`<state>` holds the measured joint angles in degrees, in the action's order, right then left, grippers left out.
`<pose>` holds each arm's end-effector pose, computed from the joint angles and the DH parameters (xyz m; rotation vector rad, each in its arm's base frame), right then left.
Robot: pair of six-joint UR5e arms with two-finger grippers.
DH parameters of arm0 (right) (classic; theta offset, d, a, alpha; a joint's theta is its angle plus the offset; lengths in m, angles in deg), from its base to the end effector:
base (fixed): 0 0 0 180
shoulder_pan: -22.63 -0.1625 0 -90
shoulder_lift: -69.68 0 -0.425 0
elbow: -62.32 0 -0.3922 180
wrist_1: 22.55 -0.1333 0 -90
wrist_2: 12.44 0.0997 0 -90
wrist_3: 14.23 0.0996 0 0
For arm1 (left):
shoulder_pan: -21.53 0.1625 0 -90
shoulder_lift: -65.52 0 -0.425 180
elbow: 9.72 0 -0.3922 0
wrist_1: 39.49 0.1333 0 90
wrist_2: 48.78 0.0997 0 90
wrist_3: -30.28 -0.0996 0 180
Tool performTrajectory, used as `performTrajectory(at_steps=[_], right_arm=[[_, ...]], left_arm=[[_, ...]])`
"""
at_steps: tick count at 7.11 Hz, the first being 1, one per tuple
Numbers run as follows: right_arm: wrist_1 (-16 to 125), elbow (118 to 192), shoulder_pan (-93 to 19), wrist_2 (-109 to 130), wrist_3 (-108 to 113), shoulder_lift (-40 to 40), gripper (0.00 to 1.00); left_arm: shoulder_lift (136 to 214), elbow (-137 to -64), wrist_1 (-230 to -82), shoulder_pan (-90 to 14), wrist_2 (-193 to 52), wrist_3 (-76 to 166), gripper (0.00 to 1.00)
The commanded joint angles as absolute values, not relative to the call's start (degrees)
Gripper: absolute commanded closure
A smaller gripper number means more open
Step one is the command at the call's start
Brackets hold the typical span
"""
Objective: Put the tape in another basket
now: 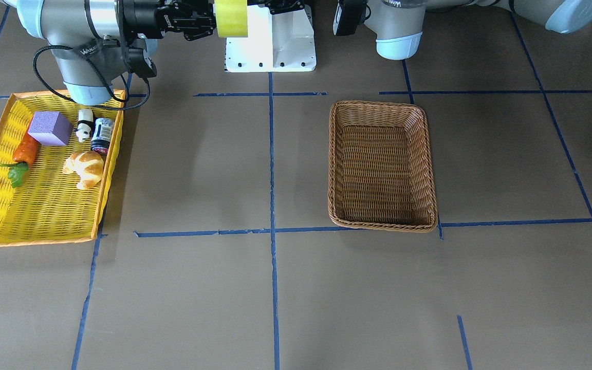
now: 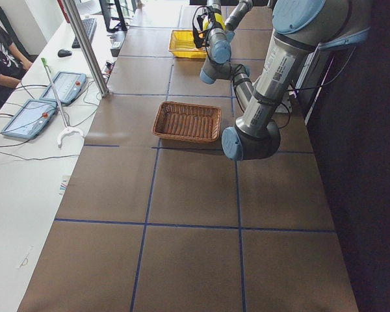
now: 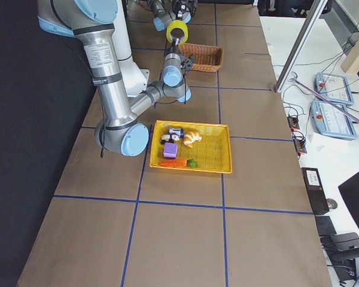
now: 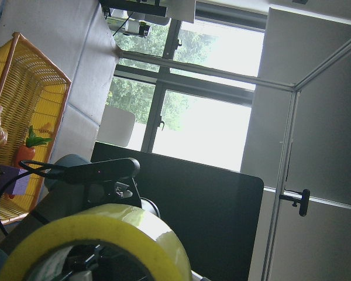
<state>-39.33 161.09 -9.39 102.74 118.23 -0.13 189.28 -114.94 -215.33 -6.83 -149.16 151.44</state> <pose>-0.3599 -0.3323 0.2373 -0.4121 -2.2432 0.1551 0.3789 -0.3356 0.0801 -0.1465 2.3522 -0.3007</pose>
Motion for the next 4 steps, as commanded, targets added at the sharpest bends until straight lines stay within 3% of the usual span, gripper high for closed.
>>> performTrajectory(at_steps=[1,2,3,4], right_arm=[[-39.25,160.84,-9.10,101.82,118.22,0.07,0.98],[-39.25,160.84,-8.92,101.64,118.22,0.07,0.98],[-39.34,160.93,-8.92,101.64,118.14,0.07,0.87],[-39.34,160.84,-8.92,101.55,118.14,0.07,0.42]], left_arm=[[189.63,-114.92,-215.27,-5.03,-146.52,151.39,0.11],[189.45,-114.83,-215.35,-5.02,-146.34,151.30,0.18],[189.36,-114.83,-215.44,-4.75,-146.42,148.52,0.54],[189.01,-114.92,-215.44,-3.62,-146.42,144.83,0.93]])
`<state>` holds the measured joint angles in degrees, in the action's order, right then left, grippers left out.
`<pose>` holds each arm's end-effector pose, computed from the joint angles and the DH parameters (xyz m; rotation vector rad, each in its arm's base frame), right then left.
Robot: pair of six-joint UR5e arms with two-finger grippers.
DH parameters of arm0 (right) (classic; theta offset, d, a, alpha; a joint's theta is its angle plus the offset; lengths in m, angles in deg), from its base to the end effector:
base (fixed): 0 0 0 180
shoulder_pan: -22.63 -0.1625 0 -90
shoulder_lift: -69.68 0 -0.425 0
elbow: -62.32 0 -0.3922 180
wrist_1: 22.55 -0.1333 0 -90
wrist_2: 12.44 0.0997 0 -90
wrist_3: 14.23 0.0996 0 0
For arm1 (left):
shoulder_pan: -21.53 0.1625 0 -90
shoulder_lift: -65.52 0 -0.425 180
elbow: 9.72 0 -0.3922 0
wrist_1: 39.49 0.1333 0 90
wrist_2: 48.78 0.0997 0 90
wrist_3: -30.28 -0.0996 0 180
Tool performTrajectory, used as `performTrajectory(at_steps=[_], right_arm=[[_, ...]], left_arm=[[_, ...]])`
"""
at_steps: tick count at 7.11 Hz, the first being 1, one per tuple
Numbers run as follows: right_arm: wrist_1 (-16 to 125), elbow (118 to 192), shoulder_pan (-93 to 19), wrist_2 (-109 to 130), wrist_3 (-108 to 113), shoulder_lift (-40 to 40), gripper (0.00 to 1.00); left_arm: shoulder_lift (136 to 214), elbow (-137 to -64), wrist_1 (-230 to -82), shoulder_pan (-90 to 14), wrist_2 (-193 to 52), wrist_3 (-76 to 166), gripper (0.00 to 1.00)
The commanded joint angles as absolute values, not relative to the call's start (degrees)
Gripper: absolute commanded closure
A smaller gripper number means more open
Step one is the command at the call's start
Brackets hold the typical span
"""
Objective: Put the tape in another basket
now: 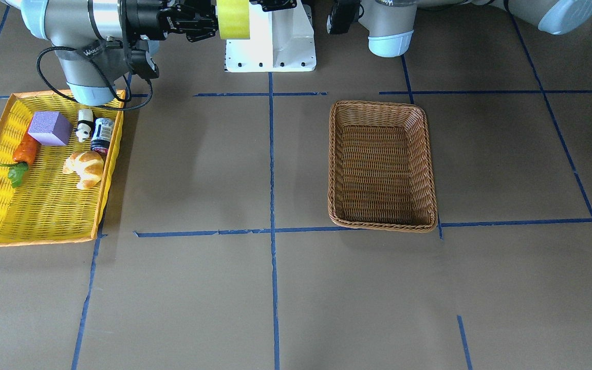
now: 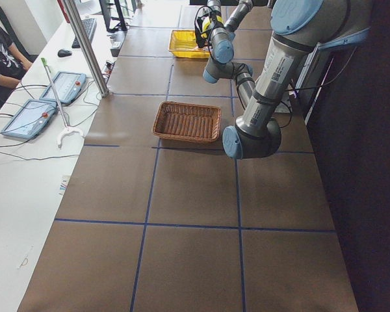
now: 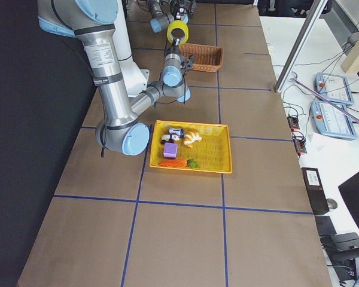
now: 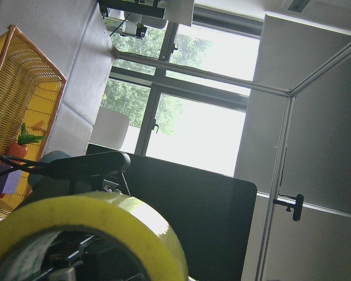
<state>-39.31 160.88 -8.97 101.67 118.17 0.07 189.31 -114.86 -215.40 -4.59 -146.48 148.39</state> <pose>-0.3632 -0.3322 0.2363 -0.4119 -2.2512 0.1696 0.3905 -0.3251 0.0797 -0.1072 2.3630 -0.3065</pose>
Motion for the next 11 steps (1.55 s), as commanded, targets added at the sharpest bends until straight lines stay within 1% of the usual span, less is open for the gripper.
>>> performTrajectory(at_steps=[1,5,6,7,8,9,11], right_arm=[[-39.34,160.93,-8.92,101.64,117.18,-0.01,0.00],[-40.82,160.67,-9.36,101.73,114.88,-1.33,0.00],[-42.14,160.67,-10.06,101.64,115.06,-3.07,0.00],[-41.28,160.67,-12.24,101.29,114.80,-4.14,0.00],[-39.44,160.23,-15.13,101.38,114.62,-6.15,0.00],[-35.25,160.23,-19.42,102.33,110.97,-8.69,0.00],[-26.38,160.40,-26.10,107.06,99.04,-14.32,0.00]], left_arm=[[188.92,-115.36,-215.44,-3.26,-146.42,143.84,1.00],[188.66,-116.41,-216.14,-3.87,-146.42,141.21,1.00],[187.09,-117.28,-214.41,-5.09,-146.42,140.67,1.00],[182.20,-117.21,-213.17,-6.23,-146.51,140.58,1.00],[181.63,-116.51,-206.54,-7.72,-146.86,140.49,1.00],[181.63,-116.50,-195.86,-9.39,-148.34,140.40,1.00],[182.15,-117.29,-173.81,-10.29,-150.29,127.74,1.00]])
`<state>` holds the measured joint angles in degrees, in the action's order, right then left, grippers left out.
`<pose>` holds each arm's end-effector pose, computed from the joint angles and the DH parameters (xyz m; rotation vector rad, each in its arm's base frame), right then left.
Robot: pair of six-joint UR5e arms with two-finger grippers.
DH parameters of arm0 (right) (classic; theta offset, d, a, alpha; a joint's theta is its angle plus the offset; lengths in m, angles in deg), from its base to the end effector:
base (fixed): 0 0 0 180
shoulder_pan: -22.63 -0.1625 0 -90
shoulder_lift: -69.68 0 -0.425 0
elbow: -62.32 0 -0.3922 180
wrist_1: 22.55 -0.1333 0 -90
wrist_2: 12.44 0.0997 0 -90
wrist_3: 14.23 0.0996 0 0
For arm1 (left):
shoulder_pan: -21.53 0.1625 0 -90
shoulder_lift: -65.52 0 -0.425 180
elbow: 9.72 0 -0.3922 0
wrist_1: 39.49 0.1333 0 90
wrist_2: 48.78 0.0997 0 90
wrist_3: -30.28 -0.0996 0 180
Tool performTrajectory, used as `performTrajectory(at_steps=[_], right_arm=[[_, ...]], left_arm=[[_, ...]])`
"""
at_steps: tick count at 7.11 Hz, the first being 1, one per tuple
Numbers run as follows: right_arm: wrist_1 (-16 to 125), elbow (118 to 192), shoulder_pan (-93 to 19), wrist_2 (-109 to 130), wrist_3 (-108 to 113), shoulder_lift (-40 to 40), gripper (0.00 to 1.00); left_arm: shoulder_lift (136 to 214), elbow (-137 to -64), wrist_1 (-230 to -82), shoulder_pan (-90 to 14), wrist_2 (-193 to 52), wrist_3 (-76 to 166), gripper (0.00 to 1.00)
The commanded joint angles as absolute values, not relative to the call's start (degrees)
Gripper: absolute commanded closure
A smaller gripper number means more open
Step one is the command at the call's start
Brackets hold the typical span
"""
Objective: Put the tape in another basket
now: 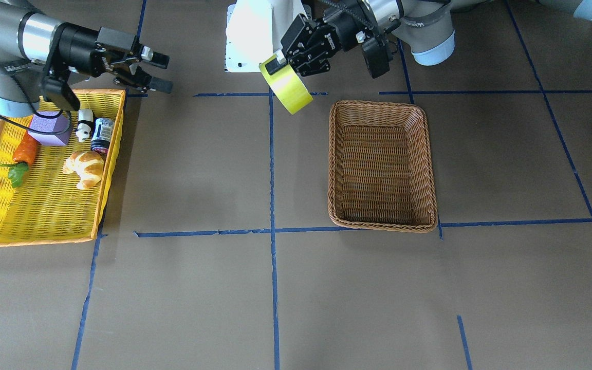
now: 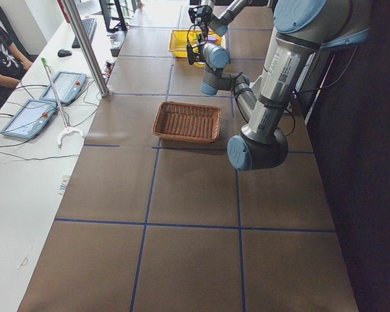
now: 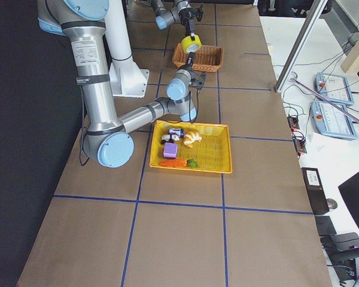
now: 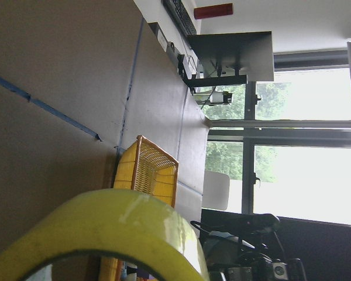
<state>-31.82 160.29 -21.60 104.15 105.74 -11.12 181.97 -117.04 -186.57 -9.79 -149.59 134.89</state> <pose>-0.2806 -0.3970 0.3373 -0.0418 -1.9984 0.3664 0.4101 -0.3837 0.1554 0.1202 1.7713 -0.4166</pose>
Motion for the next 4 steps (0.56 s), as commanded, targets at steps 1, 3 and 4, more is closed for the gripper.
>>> performTrajectory(at_steps=[1,3,4], right_arm=[[-20.50,160.66,-32.06,113.01,95.41,-14.86,0.00],[-10.56,160.67,-41.40,122.17,86.55,-15.31,0.00],[-7.55,160.67,-43.79,123.60,80.84,-17.66,0.00]], left_arm=[[182.07,-117.82,-164.39,-10.38,-150.11,121.05,1.00],[182.07,-122.89,-141.48,-11.42,-150.11,114.17,1.00],[182.07,-124.05,-131.61,-11.61,-150.03,105.94,1.00]])
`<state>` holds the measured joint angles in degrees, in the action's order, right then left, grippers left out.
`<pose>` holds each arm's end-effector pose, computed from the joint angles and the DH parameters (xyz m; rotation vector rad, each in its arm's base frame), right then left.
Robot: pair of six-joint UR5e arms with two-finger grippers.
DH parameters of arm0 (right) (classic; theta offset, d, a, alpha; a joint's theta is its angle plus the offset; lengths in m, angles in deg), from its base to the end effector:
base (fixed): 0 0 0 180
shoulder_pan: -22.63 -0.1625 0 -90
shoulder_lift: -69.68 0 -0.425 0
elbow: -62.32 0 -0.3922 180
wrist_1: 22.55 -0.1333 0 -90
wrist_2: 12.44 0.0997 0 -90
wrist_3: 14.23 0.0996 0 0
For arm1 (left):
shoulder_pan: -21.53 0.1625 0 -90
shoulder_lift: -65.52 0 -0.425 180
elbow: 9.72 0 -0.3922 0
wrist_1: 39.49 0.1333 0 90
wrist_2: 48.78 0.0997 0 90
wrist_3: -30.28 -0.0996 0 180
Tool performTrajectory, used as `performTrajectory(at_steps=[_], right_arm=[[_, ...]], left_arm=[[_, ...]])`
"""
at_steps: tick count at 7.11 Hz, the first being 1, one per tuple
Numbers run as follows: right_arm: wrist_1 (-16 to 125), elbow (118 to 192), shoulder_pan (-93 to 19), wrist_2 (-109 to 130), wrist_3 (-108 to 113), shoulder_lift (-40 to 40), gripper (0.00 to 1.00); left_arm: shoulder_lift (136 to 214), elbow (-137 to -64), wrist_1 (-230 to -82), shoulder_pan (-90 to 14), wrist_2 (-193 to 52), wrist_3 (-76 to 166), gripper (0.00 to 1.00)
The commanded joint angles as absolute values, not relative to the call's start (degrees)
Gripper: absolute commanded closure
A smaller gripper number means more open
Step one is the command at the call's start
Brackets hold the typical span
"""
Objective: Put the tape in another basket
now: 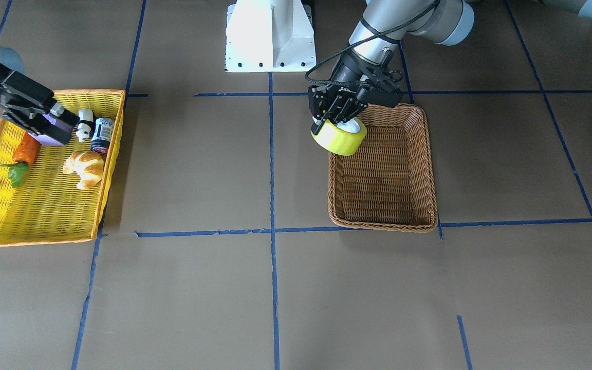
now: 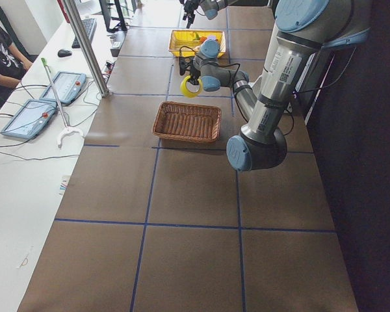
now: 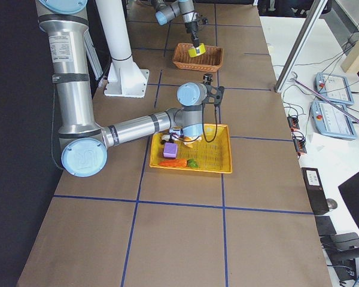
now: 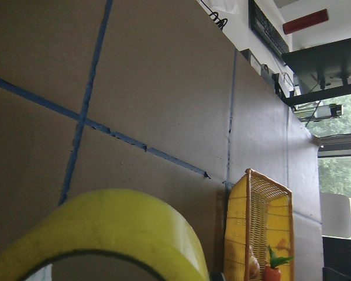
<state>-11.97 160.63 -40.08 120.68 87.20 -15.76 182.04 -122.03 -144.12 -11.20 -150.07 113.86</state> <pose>-0.1643 -0.4607 0.3963 0.1365 -1.6085 0.3983 0.4263 -0.4093 0.2020 0.2043 1.1033 -0.3012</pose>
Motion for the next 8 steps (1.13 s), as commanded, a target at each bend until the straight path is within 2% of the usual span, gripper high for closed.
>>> performTrajectory(at_steps=[1,4,8], right_arm=[[-1.95,160.75,-45.20,126.57,73.39,-18.64,0.00],[6.61,160.75,-47.15,127.83,57.09,-21.28,0.00],[6.63,160.75,-46.36,127.39,56.79,-21.90,0.00]], left_arm=[[181.46,-123.28,-129.51,-11.87,-150.20,101.60,1.00],[180.74,-114.60,-128.60,-11.87,-152.03,95.95,1.00],[182.33,-109.91,-129.91,-13.80,-162.56,93.91,1.00]])
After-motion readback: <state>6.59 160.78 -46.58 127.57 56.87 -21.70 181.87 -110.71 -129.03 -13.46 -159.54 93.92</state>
